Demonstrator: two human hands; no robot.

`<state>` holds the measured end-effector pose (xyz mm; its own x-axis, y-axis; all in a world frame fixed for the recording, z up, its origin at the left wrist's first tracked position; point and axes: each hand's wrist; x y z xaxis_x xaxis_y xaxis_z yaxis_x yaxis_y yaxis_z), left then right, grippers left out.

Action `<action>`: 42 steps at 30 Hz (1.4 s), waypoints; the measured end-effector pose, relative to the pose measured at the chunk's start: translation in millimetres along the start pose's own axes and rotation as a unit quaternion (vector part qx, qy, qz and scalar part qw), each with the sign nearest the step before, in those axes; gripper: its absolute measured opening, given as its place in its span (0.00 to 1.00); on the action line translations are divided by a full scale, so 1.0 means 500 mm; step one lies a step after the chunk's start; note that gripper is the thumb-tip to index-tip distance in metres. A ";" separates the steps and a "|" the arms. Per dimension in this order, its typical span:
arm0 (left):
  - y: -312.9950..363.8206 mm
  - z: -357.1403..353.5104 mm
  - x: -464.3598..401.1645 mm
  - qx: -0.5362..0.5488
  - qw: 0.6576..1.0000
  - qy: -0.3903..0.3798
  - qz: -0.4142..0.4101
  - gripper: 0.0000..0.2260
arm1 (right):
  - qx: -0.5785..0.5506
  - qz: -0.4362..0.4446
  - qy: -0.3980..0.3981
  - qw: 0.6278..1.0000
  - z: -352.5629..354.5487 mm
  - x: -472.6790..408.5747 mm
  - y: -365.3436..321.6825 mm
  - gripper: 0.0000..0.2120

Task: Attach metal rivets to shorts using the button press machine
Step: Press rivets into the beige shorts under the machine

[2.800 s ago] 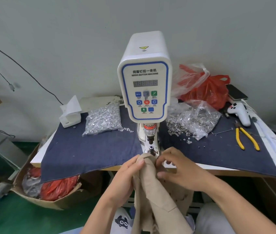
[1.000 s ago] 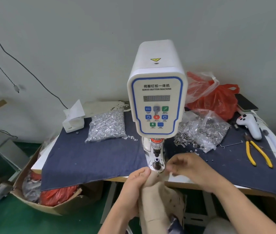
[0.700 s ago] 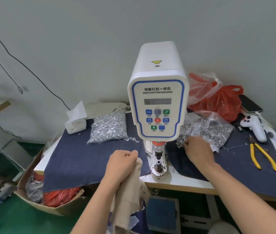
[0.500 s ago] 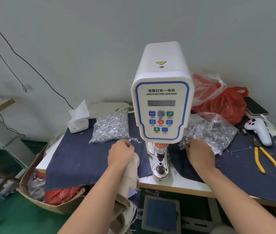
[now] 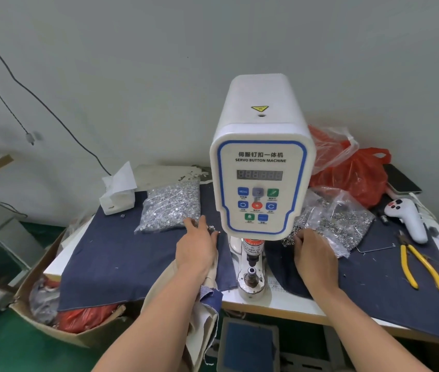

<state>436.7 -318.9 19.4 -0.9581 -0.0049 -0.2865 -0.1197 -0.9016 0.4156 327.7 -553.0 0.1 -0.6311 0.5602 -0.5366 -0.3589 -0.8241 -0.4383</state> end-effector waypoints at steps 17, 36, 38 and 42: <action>-0.061 0.004 -0.106 -0.006 0.996 0.052 0.074 0.14 | -0.013 0.001 0.000 1.000 -0.007 0.000 0.011 0.07; -0.111 0.014 -0.136 0.152 0.983 -0.020 0.105 0.19 | -0.011 0.005 0.003 1.000 -0.017 -0.001 0.018 0.06; -0.106 0.015 -0.135 0.129 0.987 -0.028 0.092 0.21 | -0.010 0.007 0.004 1.000 -0.017 -0.001 0.017 0.07; -0.105 0.017 -0.136 0.130 0.986 -0.049 0.097 0.17 | -0.011 0.006 0.005 1.000 -0.016 -0.001 0.018 0.07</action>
<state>506.1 -267.5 24.6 -0.9885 -0.1125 -0.1008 0.0172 -0.7470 0.6646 330.3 -559.8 -9.2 -0.6283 0.5507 -0.5494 -0.3354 -0.8291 -0.4474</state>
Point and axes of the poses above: each hand's wrist, its own x-axis away from the middle knuckle, its own z-axis out of the back of the hand, y = z × x, and after that the axes turned 14 degrees about y, right-handed
